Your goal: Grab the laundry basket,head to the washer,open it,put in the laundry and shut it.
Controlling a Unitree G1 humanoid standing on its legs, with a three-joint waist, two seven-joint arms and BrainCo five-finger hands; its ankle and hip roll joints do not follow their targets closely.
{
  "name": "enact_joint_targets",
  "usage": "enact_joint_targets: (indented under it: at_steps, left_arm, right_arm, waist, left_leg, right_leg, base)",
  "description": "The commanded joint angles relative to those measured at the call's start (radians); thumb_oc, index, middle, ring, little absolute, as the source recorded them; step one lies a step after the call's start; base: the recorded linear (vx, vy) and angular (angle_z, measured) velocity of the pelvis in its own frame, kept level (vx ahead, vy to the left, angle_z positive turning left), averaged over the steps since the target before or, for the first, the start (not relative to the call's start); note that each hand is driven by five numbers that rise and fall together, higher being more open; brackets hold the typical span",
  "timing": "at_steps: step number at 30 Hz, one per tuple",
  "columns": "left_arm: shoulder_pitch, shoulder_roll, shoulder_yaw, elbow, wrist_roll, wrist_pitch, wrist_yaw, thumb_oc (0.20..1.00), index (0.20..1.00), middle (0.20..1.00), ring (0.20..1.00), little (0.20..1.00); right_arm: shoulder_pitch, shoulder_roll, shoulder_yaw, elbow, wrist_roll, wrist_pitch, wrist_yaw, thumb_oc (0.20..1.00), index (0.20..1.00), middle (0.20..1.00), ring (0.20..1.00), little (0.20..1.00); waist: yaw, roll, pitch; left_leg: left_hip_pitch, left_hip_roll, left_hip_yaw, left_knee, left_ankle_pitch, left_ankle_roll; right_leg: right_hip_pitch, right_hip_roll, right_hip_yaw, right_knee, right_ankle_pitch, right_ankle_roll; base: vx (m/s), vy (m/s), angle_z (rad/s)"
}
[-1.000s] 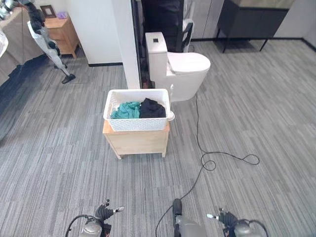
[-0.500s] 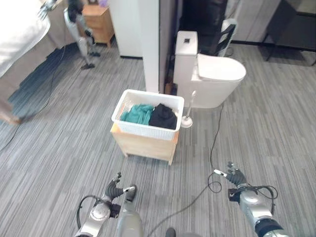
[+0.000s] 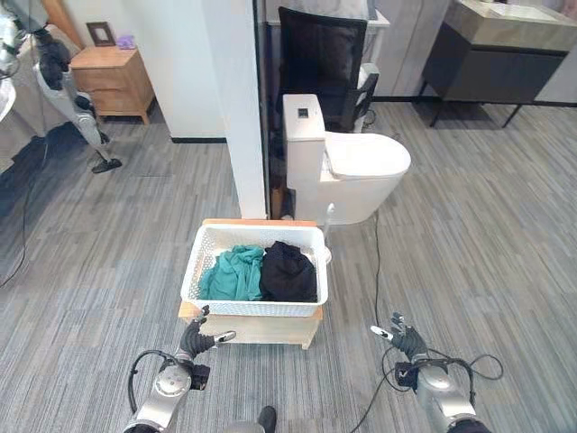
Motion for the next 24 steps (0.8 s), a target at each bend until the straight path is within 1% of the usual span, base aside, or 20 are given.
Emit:
enact_joint_targets:
  at_steps: [1,2,3,4,5,6,7,8,9,11,12,19,20,22,23,24]
  left_arm:
    - [0.043,0.064,0.125,-0.145,0.091,-0.036,0.113,1.0,1.0,1.0,1.0,1.0]
    - [0.075,0.061,0.206,-0.219,0.102,-0.045,0.165,1.0,1.0,1.0,1.0,1.0]
    - [0.079,0.06,0.21,-0.224,0.103,-0.043,0.164,1.0,1.0,1.0,1.0,1.0]
    - [0.127,0.07,0.32,-0.335,0.128,-0.057,0.209,1.0,1.0,1.0,1.0,1.0]
    - [0.157,0.088,0.379,-0.428,0.166,-0.056,0.228,1.0,1.0,1.0,1.0,1.0]
    - [0.154,0.108,0.396,-0.453,0.201,-0.053,0.237,1.0,1.0,1.0,1.0,1.0]
    - [0.154,0.108,0.396,-0.453,0.201,-0.053,0.237,1.0,1.0,1.0,1.0,1.0]
    - [0.152,0.124,0.411,-0.474,0.23,-0.049,0.241,1.0,1.0,1.0,1.0,1.0]
    - [0.138,0.134,0.421,-0.494,0.246,-0.043,0.23,1.0,1.0,1.0,1.0,1.0]
    - [0.099,0.144,0.408,-0.471,0.23,-0.016,0.21,1.0,1.0,1.0,1.0,1.0]
    - [0.048,0.15,0.381,-0.435,0.207,0.023,0.18,1.0,1.0,1.0,1.0,1.0]
    - [0.043,0.15,0.378,-0.432,0.206,0.022,0.181,1.0,1.0,1.0,1.0,1.0]
    - [0.016,0.149,0.367,-0.415,0.192,0.042,0.174,1.0,1.0,1.0,1.0,1.0]
    - [-0.165,0.175,0.259,-0.275,0.19,0.114,0.147,1.0,1.0,1.0,1.0,1.0]
    - [-0.221,0.179,0.228,-0.234,0.167,0.122,0.146,1.0,1.0,1.0,1.0,1.0]
    - [-0.23,0.18,0.224,-0.226,0.165,0.119,0.148,1.0,1.0,1.0,1.0,1.0]
  right_arm:
    - [-0.007,-0.03,-0.047,-0.045,0.005,-0.03,-0.011,1.0,1.0,1.0,1.0,1.0]
    - [-0.019,-0.018,-0.034,-0.03,-0.014,-0.029,-0.015,1.0,1.0,1.0,1.0,1.0]
    - [-0.02,-0.018,-0.032,-0.029,-0.014,-0.03,-0.016,1.0,1.0,1.0,1.0,1.0]
    - [-0.048,-0.009,-0.009,0.014,-0.022,-0.018,-0.009,1.0,1.0,1.0,1.0,1.0]
    - [-0.046,-0.006,0.002,0.024,-0.028,-0.009,-0.005,1.0,1.0,1.0,1.0,1.0]
    - [-0.032,-0.009,0.002,0.015,-0.033,-0.005,0.0,1.0,1.0,1.0,1.0,1.0]
    - [-0.032,-0.009,0.002,0.015,-0.033,-0.005,0.0,1.0,1.0,1.0,1.0,1.0]
    - [-0.013,-0.01,-0.001,-0.004,-0.038,-0.003,0.005,1.0,1.0,1.0,1.0,1.0]
    - [0.019,-0.03,-0.016,-0.03,-0.052,0.004,0.018,1.0,1.0,1.0,1.0,1.0]
    - [0.022,-0.05,-0.032,-0.057,-0.065,0.021,0.023,1.0,1.0,1.0,1.0,1.0]
    - [0.015,-0.07,-0.039,-0.07,-0.074,0.038,0.026,1.0,1.0,1.0,1.0,1.0]
    - [0.015,-0.071,-0.042,-0.072,-0.074,0.04,0.027,1.0,1.0,1.0,1.0,1.0]
    - [0.007,-0.079,-0.041,-0.08,-0.08,0.05,0.026,1.0,1.0,1.0,1.0,1.0]
    - [-0.072,-0.105,-0.022,-0.116,-0.085,0.079,0.017,1.0,1.0,1.0,1.0,1.0]
    - [-0.103,-0.109,-0.009,-0.119,-0.081,0.083,0.012,1.0,1.0,1.0,1.0,1.0]
    - [-0.106,-0.11,-0.011,-0.118,-0.081,0.083,0.012,1.0,1.0,1.0,1.0,1.0]
  waist:
    - [0.017,-0.013,-0.023]
    - [0.041,-0.014,-0.018]
    - [0.037,-0.013,-0.02]
    - [0.076,-0.008,-0.023]
    - [0.072,-0.011,-0.008]
    - [0.071,-0.022,-0.001]
    - [0.071,-0.022,-0.001]
    - [0.069,-0.033,0.004]
    - [0.065,-0.042,-0.006]
    - [0.051,-0.041,-0.027]
    - [0.036,-0.04,-0.044]
    - [0.035,-0.038,-0.042]
    - [0.027,-0.038,-0.051]
    - [-0.001,-0.03,-0.07]
    - [-0.004,-0.026,-0.068]
    - [-0.002,-0.026,-0.064]
  left_leg:
    - [-0.098,0.074,0.034,0.103,-0.063,-0.035]
    - [-0.079,0.075,0.038,0.092,-0.07,-0.036]
    - [-0.081,0.075,0.037,0.089,-0.065,-0.036]
    - [-0.055,0.101,0.05,0.074,-0.088,-0.054]
    - [-0.043,0.112,0.047,0.079,-0.096,-0.059]
    - [-0.042,0.106,0.045,0.084,-0.104,-0.061]
    - [-0.042,0.106,0.045,0.084,-0.104,-0.061]
    - [-0.037,0.102,0.049,0.086,-0.107,-0.065]
    - [-0.033,0.106,0.049,0.072,-0.106,-0.076]
    - [-0.023,0.119,0.042,0.047,-0.094,-0.089]
    - [-0.012,0.13,0.034,0.024,-0.084,-0.094]
    - [-0.009,0.131,0.031,0.017,-0.081,-0.095]
    - [-0.003,0.136,0.027,0.004,-0.077,-0.096]
    - [0.026,0.16,0.025,-0.066,-0.044,-0.108]
    - [0.028,0.164,0.024,-0.079,-0.036,-0.111]
    - [0.028,0.165,0.023,-0.079,-0.036,-0.111]
  right_leg:
    - [-0.096,0.001,-0.009,0.148,0.132,0.002]
    - [-0.108,-0.01,-0.086,0.136,0.134,0.001]
    - [-0.109,-0.009,-0.088,0.132,0.139,0.0]
    - [-0.117,-0.05,-0.197,-0.015,0.157,-0.007]
    - [-0.131,-0.054,-0.167,-0.076,0.184,-0.009]
    - [-0.126,-0.054,-0.143,-0.094,0.185,-0.008]
    - [-0.126,-0.054,-0.143,-0.094,0.185,-0.008]
    - [-0.112,-0.053,-0.128,-0.104,0.186,-0.006]
    - [-0.098,-0.051,-0.138,-0.12,0.191,-0.003]
    - [-0.072,-0.051,-0.178,-0.142,0.203,0.003]
    - [-0.061,-0.039,-0.177,-0.147,0.193,0.0]
    - [-0.059,-0.038,-0.18,-0.148,0.193,-0.001]
    - [-0.058,-0.032,-0.176,-0.151,0.187,-0.003]
    - [-0.055,-0.011,-0.169,-0.158,0.168,-0.01]
    - [-0.058,-0.007,-0.168,-0.159,0.166,-0.013]
    - [-0.058,-0.007,-0.169,-0.158,0.166,-0.013]
  base:
    - [0.03,0.09,0.01]
    - [0.02,0.047,-0.06]
    - [0.06,-0.103,-0.54]
    - [0.06,-0.166,-0.47]
    - [0.09,-0.194,-0.58]
    - [0.05,-0.078,-0.52]
    - [0.04,-0.053,-0.44]
    - [0.07,-0.072,0.05]
    - [0.1,-0.102,0.56]
    - [0.11,-0.093,0.57]
    - [0.09,-0.058,0.41]
    - [0.01,-0.007,0.1]
    - [0.09,-0.036,-0.01]
    - [0.1,-0.047,0.04]
    - [0.02,-0.022,0.1]
    - [0.0,-0.01,0.05]
